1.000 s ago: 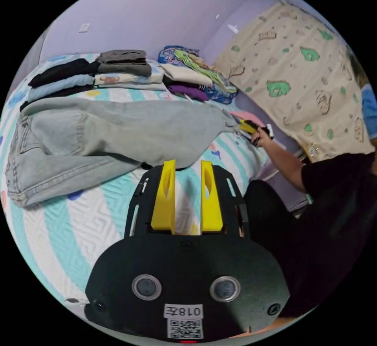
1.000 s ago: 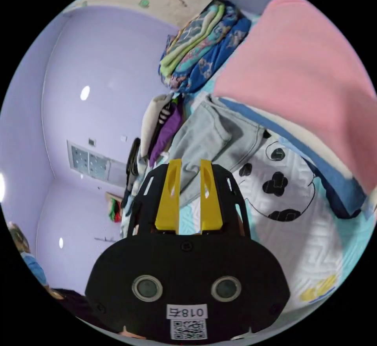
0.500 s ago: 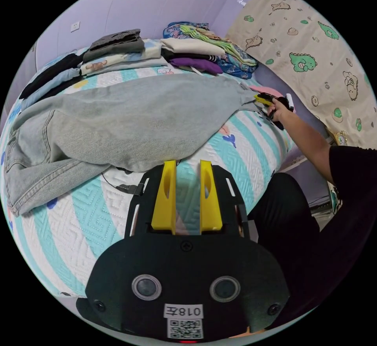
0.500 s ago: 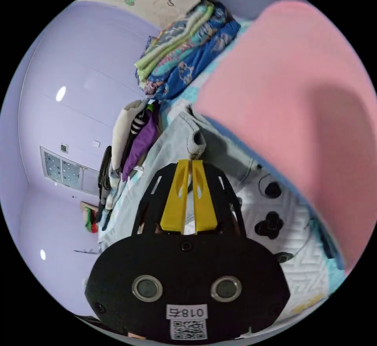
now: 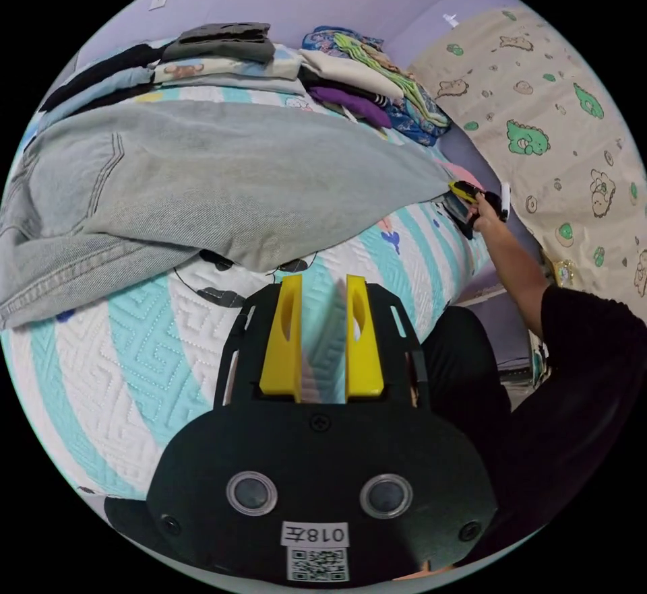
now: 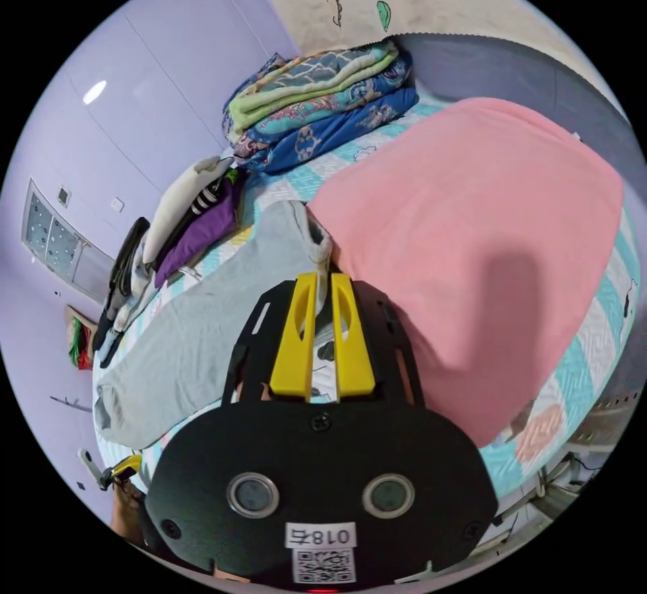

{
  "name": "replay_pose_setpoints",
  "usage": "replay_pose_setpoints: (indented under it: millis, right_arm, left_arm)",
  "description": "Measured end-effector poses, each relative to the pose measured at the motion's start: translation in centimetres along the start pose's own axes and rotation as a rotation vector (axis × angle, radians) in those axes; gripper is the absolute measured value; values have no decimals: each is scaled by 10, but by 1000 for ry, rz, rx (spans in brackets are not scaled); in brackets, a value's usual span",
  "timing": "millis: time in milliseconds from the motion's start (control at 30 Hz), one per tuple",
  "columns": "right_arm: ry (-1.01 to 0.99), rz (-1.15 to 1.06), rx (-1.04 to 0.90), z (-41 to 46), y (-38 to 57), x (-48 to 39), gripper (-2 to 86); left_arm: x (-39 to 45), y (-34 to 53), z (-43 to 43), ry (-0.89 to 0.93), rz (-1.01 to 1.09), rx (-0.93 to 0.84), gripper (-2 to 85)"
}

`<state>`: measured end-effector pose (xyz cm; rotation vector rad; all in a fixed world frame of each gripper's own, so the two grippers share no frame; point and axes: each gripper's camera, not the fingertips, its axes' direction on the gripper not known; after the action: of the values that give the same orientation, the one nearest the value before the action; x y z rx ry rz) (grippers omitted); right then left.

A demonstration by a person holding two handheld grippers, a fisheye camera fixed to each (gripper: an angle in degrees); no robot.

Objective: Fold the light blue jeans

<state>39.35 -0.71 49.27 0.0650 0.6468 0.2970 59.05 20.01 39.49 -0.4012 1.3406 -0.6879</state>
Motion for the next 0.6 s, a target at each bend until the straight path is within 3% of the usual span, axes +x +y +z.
replay_pose_setpoints:
  millis: [133,233,400,533,600]
  right_arm:
    - [0,7,17,-22,21,10,74]
    - [-79,47,-73,-12,33,33,100]
    - [-491,186,-106,-4,65,52,116]
    - [-724,160,-183,-10,114,5,112]
    - [-837,89,-348,-1,152,-48,113]
  left_arm:
    - [-18,25,-16,-26,-85,122,101]
    - [-40,48,-18,26,-173,169,104]
    - [-88,93,-24,162,-344,263,104]
    - [-120,147,-63,100,-411,454,100]
    - [-134,177,-83,44,-447,554,101]
